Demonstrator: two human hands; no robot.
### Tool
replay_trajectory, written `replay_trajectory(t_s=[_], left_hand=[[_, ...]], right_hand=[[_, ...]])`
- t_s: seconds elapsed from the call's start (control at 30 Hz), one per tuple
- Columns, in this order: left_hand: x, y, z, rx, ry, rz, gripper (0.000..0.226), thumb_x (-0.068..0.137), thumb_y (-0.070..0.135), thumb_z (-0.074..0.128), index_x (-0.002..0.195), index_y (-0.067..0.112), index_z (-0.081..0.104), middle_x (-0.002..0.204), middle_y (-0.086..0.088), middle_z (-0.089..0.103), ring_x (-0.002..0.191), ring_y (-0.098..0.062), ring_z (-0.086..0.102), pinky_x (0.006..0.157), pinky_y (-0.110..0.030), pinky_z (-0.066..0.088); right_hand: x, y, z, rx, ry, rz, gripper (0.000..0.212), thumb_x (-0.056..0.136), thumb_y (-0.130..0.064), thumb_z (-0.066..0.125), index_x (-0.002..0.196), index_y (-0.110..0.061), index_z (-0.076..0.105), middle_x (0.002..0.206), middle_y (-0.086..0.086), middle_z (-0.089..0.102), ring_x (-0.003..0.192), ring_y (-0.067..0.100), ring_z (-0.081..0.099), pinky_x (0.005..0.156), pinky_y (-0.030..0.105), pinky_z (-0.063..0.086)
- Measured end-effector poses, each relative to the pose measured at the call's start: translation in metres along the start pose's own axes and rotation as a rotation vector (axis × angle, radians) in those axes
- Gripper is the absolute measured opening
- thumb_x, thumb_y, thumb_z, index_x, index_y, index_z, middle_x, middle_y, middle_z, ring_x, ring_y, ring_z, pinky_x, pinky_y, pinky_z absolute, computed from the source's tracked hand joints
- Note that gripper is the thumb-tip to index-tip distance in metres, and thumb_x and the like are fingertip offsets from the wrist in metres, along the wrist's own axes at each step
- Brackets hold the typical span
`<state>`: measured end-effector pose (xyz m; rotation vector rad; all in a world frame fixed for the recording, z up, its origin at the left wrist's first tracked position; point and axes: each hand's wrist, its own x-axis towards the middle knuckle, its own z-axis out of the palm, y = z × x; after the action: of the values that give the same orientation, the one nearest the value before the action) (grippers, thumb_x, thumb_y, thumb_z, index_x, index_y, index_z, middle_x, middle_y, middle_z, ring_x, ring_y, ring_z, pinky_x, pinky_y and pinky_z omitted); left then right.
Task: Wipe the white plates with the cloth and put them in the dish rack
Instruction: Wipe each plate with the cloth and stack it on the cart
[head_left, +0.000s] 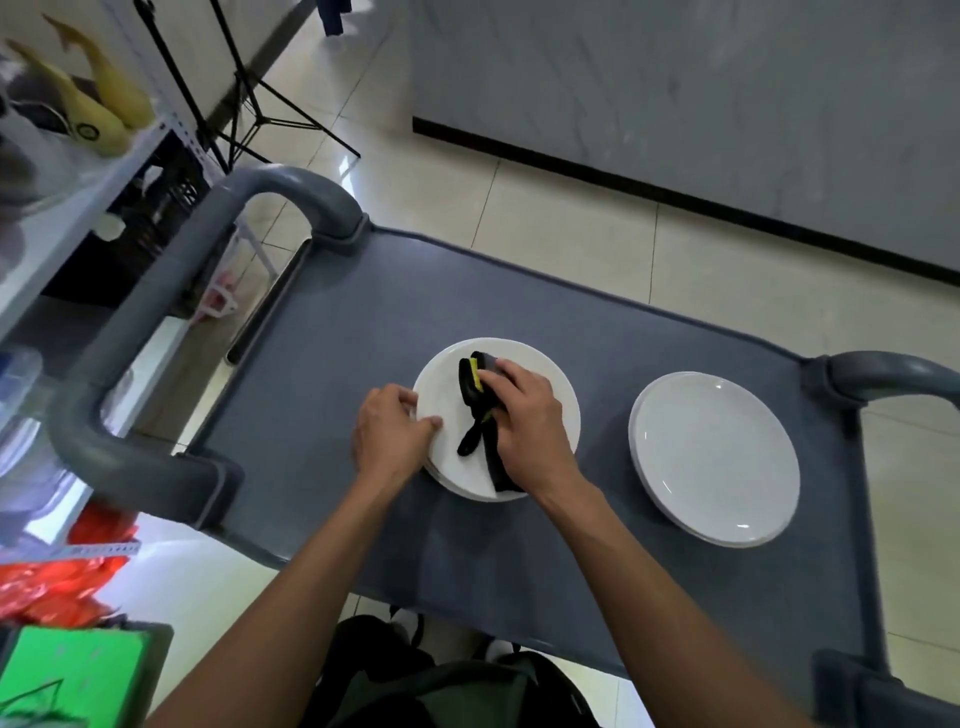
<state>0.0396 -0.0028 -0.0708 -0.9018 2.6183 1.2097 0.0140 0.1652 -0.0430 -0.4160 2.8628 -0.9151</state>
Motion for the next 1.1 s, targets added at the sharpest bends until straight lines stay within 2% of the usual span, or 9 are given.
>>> replay_trajectory(t_s=[0.17, 0.37, 0.5, 0.6, 0.7, 0.8, 0.93, 1.03, 1.1], left_hand=[[0.006, 0.005, 0.0, -0.094, -0.039, -0.093, 0.026, 0.072, 0.024, 0.081, 0.093, 0.023, 0.066, 0.092, 0.004, 0.069, 0.091, -0.022, 0.067, 0.083, -0.037, 0.055], [0.008, 0.008, -0.004, -0.138, -0.079, -0.111, 0.021, 0.072, 0.022, 0.081, 0.09, 0.021, 0.069, 0.086, 0.005, 0.072, 0.085, -0.018, 0.07, 0.083, -0.039, 0.057], [0.009, 0.009, -0.007, -0.165, -0.111, -0.08, 0.018, 0.073, 0.021, 0.081, 0.086, 0.021, 0.069, 0.082, 0.008, 0.071, 0.082, -0.015, 0.07, 0.076, -0.034, 0.057], [0.011, 0.012, -0.011, -0.183, -0.14, -0.06, 0.016, 0.074, 0.019, 0.08, 0.084, 0.019, 0.067, 0.082, 0.003, 0.073, 0.081, -0.018, 0.071, 0.075, -0.04, 0.06], [0.009, 0.016, -0.015, -0.274, -0.185, -0.071, 0.014, 0.078, 0.013, 0.076, 0.086, 0.015, 0.065, 0.084, -0.005, 0.074, 0.077, -0.022, 0.073, 0.061, -0.044, 0.063], [0.005, 0.025, -0.018, -0.378, -0.257, -0.103, 0.013, 0.085, 0.006, 0.07, 0.094, 0.009, 0.06, 0.088, -0.011, 0.073, 0.075, -0.023, 0.073, 0.049, -0.037, 0.059], [0.0, 0.035, -0.025, -0.486, -0.404, -0.128, 0.017, 0.091, -0.005, 0.06, 0.101, 0.009, 0.06, 0.096, -0.013, 0.07, 0.079, -0.027, 0.072, 0.048, -0.035, 0.057], [-0.004, 0.037, -0.027, -0.511, -0.481, -0.103, 0.032, 0.092, -0.009, 0.053, 0.103, 0.018, 0.068, 0.099, -0.01, 0.072, 0.085, -0.028, 0.072, 0.052, -0.036, 0.058], [-0.007, 0.036, -0.028, -0.532, -0.518, -0.096, 0.039, 0.093, -0.008, 0.051, 0.104, 0.024, 0.07, 0.096, -0.006, 0.074, 0.082, -0.025, 0.073, 0.054, -0.037, 0.058]], right_hand=[[-0.009, 0.005, -0.002, -0.097, -0.099, -0.039, 0.061, 0.088, -0.008, 0.061, 0.147, -0.015, 0.046, 0.158, 0.012, 0.031, 0.145, 0.033, 0.027, 0.12, 0.045, 0.023], [-0.014, 0.01, -0.004, -0.13, -0.114, -0.041, 0.074, 0.087, -0.022, 0.067, 0.153, -0.022, 0.033, 0.164, 0.008, 0.018, 0.149, 0.031, 0.015, 0.124, 0.041, 0.013], [-0.015, 0.008, -0.003, -0.094, -0.057, -0.041, 0.069, 0.088, -0.009, 0.063, 0.151, -0.017, 0.038, 0.163, 0.011, 0.022, 0.148, 0.034, 0.019, 0.122, 0.044, 0.017], [-0.017, 0.003, -0.002, -0.038, -0.014, -0.015, 0.068, 0.087, 0.004, 0.058, 0.15, -0.015, 0.041, 0.161, 0.012, 0.024, 0.147, 0.034, 0.02, 0.123, 0.043, 0.016], [-0.021, 0.001, -0.003, 0.019, 0.02, -0.002, 0.069, 0.087, 0.008, 0.053, 0.15, -0.015, 0.04, 0.161, 0.01, 0.024, 0.148, 0.032, 0.019, 0.123, 0.043, 0.016], [-0.023, 0.002, -0.005, 0.044, 0.056, 0.002, 0.067, 0.088, 0.008, 0.051, 0.15, -0.013, 0.041, 0.161, 0.011, 0.025, 0.147, 0.031, 0.021, 0.123, 0.044, 0.018], [-0.026, 0.001, -0.006, 0.055, 0.084, 0.005, 0.064, 0.088, 0.01, 0.05, 0.148, -0.012, 0.044, 0.159, 0.011, 0.029, 0.146, 0.031, 0.024, 0.122, 0.044, 0.02], [-0.029, 0.0, -0.004, 0.046, 0.097, -0.006, 0.063, 0.087, 0.01, 0.05, 0.146, -0.011, 0.047, 0.158, 0.012, 0.031, 0.145, 0.032, 0.026, 0.122, 0.043, 0.021], [-0.031, -0.001, -0.002, 0.04, 0.112, -0.008, 0.062, 0.087, 0.01, 0.05, 0.145, -0.011, 0.049, 0.158, 0.012, 0.032, 0.144, 0.033, 0.028, 0.121, 0.044, 0.022]])
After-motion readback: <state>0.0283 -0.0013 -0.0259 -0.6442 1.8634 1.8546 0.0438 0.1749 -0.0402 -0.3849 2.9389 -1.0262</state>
